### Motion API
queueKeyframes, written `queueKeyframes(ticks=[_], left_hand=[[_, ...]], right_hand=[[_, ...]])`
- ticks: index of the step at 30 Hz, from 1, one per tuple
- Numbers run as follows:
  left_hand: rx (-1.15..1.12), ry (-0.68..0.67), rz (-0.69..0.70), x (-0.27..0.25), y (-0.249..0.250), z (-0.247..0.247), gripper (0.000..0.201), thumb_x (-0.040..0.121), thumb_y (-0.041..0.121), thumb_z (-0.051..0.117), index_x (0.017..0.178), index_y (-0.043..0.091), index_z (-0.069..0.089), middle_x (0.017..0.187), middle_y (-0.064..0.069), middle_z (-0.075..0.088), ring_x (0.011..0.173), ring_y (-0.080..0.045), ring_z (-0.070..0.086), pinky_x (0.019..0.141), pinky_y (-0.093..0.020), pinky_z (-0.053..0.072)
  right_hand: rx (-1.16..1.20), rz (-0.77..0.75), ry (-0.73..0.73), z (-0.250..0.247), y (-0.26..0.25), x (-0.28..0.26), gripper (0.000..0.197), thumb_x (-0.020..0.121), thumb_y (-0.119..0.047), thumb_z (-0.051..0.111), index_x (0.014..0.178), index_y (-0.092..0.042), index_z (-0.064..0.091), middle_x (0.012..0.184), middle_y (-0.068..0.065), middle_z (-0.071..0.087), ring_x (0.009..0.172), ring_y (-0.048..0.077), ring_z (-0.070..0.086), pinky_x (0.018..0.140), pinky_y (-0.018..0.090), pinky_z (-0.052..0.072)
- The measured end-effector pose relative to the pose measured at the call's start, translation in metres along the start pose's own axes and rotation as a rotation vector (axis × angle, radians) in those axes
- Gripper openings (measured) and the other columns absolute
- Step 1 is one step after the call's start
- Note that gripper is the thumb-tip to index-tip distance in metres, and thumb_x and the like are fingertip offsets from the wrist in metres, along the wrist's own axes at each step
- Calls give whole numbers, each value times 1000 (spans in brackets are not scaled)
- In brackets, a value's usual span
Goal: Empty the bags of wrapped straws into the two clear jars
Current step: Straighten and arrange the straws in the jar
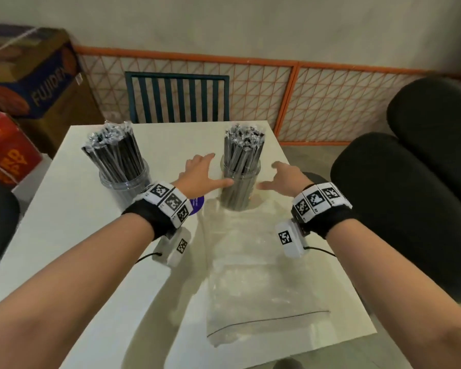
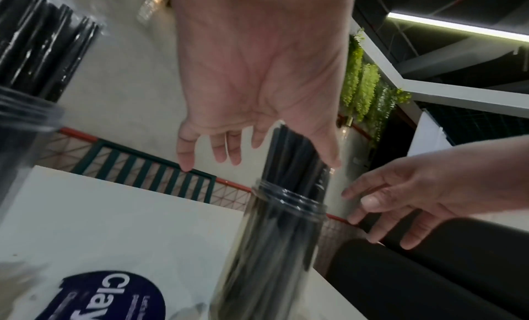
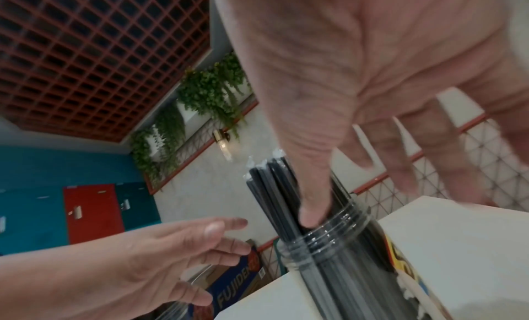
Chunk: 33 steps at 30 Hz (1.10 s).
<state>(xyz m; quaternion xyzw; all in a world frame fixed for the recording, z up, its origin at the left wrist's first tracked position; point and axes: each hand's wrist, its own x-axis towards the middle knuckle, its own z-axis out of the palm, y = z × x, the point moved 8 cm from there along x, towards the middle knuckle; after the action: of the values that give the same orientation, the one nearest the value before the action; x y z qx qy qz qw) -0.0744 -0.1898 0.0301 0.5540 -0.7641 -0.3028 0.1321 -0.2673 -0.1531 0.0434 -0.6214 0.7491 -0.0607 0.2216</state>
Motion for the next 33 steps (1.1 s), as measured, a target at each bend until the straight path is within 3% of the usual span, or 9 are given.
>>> queueKeyframes(ticks=[5,9,15,17,19,23,27,30,33], left_hand=[[-247,-68,-13,36,9,-2,113,71,59,66,149,15,-2,158,-13,9,145,-26,12,117,-47,19],[-412,-12,37,56,28,7,127,47,72,71,147,20,13,147,-7,37,137,-22,33,113,-46,29],[-330,67,112,74,36,-8,62,85,36,62,136,14,36,136,-4,53,127,-23,47,110,-39,31],[-351,-38,160,79,37,-16,54,89,28,58,137,13,37,137,-3,51,127,-19,47,104,-28,34],[-353,-181,186,78,37,-23,54,91,22,56,140,15,35,140,-4,49,130,-19,45,107,-30,34],[-409,-331,112,69,26,-21,73,93,20,53,150,20,7,154,-3,26,140,-15,29,109,-23,23],[-552,-165,67,53,21,-2,81,93,34,48,149,18,-8,159,-5,9,144,-13,16,107,-20,18],[-655,-30,58,47,29,18,106,80,44,62,146,25,-19,158,2,9,144,-10,13,112,-25,16],[-698,78,65,53,41,24,118,71,36,76,146,30,-15,156,-1,18,142,-15,23,115,-33,24]], right_hand=[[389,-12,67,9,-10,39,120,68,-38,80,150,-8,-3,158,10,11,146,23,14,117,39,21],[631,-107,167,10,-19,51,105,66,-15,83,146,-9,16,143,4,39,130,15,37,107,29,34],[505,-114,234,-5,-18,62,70,76,-27,75,135,-16,39,133,6,56,123,24,50,105,43,39],[528,-148,176,-18,-19,63,58,79,-24,72,131,-16,46,131,4,58,123,21,50,106,41,39],[528,-231,52,-27,-25,61,55,81,-20,71,131,-16,48,133,1,56,125,15,49,107,32,37],[359,-310,-232,-19,-15,60,93,79,-18,73,149,-25,12,144,-20,22,130,-3,18,105,13,16],[389,-301,-300,-4,2,72,101,80,-16,72,149,-30,0,143,-23,14,133,-5,9,113,23,9],[461,-345,-283,4,-2,79,100,76,-17,76,150,-26,9,151,-15,21,138,-1,17,117,30,13],[488,-342,-132,-1,-11,86,83,75,-20,76,144,-18,29,146,-1,41,130,5,36,114,31,28]])
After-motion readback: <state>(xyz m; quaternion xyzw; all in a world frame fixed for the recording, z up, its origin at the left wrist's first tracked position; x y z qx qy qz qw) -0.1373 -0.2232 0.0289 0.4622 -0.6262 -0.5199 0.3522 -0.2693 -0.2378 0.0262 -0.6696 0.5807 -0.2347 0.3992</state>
